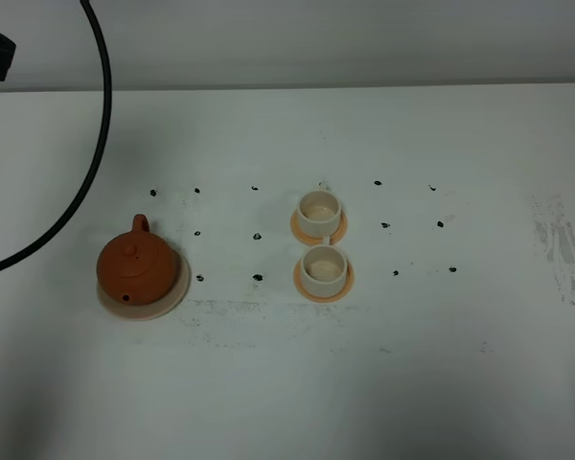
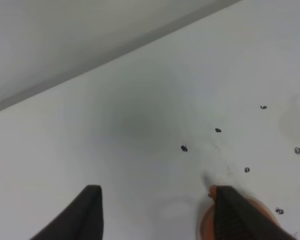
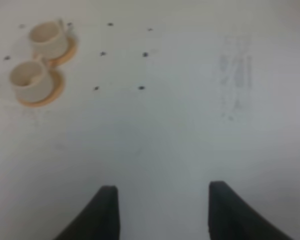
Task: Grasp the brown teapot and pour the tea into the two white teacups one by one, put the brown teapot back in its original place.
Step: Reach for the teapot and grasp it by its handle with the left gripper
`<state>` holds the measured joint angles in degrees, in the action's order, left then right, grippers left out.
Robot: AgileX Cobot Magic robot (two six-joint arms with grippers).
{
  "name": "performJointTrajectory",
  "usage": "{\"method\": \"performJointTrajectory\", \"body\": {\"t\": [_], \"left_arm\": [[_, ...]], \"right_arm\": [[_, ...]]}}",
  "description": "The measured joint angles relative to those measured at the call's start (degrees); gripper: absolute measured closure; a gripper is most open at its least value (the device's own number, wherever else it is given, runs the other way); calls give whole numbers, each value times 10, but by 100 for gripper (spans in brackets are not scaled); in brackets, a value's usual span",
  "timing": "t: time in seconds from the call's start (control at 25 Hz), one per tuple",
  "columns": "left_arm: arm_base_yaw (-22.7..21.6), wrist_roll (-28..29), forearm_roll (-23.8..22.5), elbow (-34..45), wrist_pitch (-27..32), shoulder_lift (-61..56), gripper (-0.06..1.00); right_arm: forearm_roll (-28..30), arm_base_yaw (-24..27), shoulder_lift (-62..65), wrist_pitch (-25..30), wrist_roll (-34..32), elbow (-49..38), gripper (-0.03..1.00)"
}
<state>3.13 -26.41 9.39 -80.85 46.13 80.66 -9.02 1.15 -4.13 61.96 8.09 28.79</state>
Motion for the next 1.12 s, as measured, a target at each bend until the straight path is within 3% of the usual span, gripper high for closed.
{"method": "performJointTrajectory", "body": {"t": [1.12], "left_arm": [[0, 0, 0, 0, 0, 8, 43]], "right_arm": [[-17, 0, 45, 2, -8, 0, 54]]}}
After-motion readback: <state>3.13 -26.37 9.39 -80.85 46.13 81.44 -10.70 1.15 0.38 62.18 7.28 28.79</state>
